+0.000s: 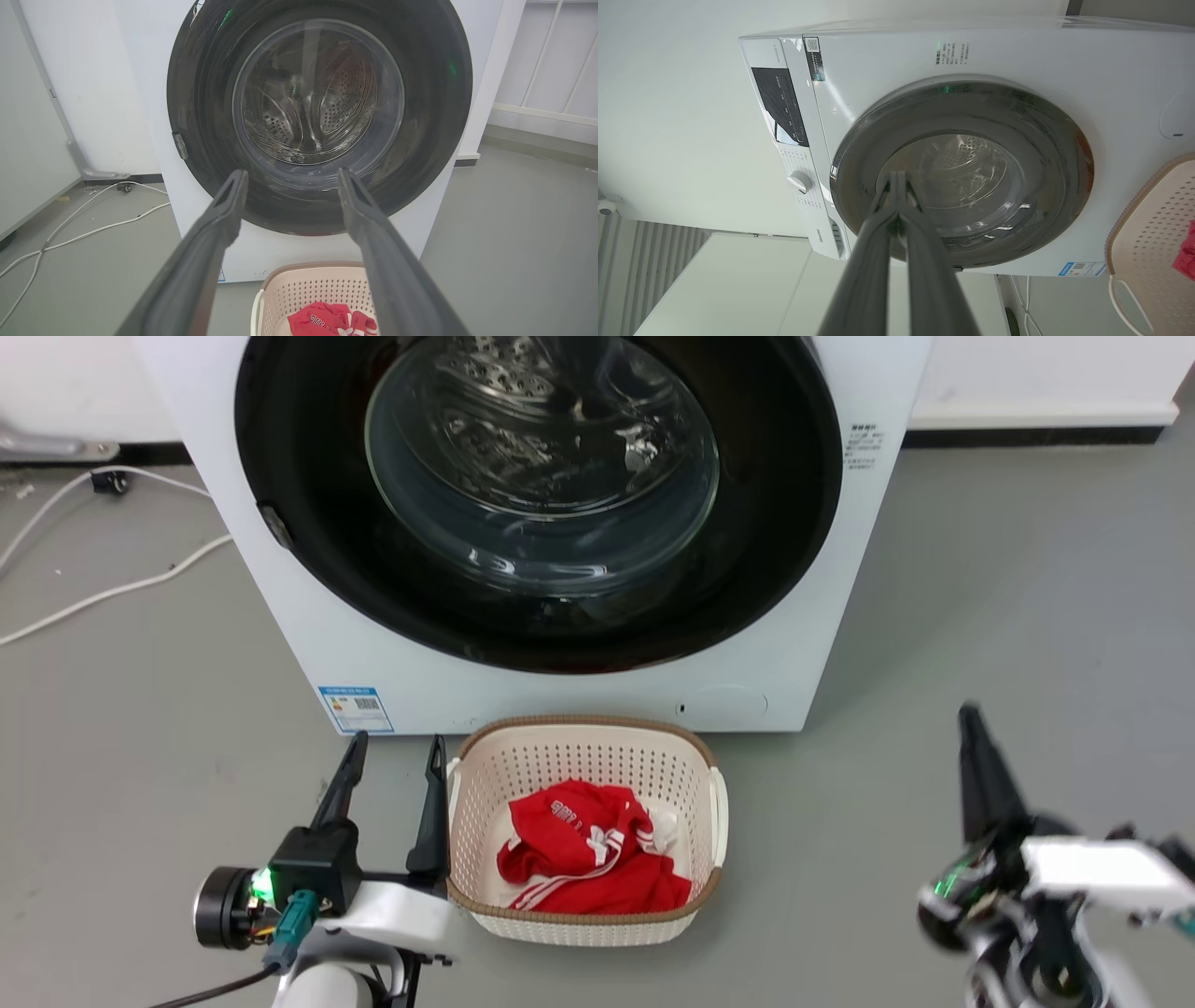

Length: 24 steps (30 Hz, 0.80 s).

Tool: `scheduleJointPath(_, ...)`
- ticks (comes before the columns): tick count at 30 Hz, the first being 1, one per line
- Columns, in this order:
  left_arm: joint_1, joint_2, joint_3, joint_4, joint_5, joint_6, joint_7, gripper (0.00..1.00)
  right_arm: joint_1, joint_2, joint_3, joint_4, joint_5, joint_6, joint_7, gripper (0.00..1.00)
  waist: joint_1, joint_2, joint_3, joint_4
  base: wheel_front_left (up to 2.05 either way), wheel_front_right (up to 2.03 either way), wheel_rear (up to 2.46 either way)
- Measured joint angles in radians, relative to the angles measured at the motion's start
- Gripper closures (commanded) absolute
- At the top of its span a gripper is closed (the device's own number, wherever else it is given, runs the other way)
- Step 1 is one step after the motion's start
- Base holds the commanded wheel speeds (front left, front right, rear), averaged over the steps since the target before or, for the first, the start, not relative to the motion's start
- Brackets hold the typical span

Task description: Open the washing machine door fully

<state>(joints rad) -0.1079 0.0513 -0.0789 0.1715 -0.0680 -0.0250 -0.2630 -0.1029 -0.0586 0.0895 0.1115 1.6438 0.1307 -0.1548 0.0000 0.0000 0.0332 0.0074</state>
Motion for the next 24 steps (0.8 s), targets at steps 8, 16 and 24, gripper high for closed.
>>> scheduleJointPath(8, -0.065, 0.0, 0.001, -0.02, 0.009, -0.001, 0.0, 0.0, -0.322, -0.14, -0.033, 0.178, 0.11, 0.0, 0.14, 1.0, 0.0, 0.0, 0.089, -0.006, 0.0, 0.0, 0.0)
scheduleJointPath(16, -0.13, 0.0, -0.016, -0.029, 0.009, 0.0, 0.0, 0.0, -0.702, -0.289, 0.039, 0.447, 0.125, 0.0, 0.253, 1.0, 0.0001, 0.0, 0.184, 0.008, 0.0, 0.0, 0.0)
scheduleJointPath(24, -0.179, 0.0, -0.043, -0.044, -0.004, 0.009, 0.0, 0.0, -1.073, -0.347, 0.173, 0.697, 0.076, 0.0, 0.394, 1.0, 0.0001, 0.0, 0.252, 0.036, 0.0, 0.0, 0.0)
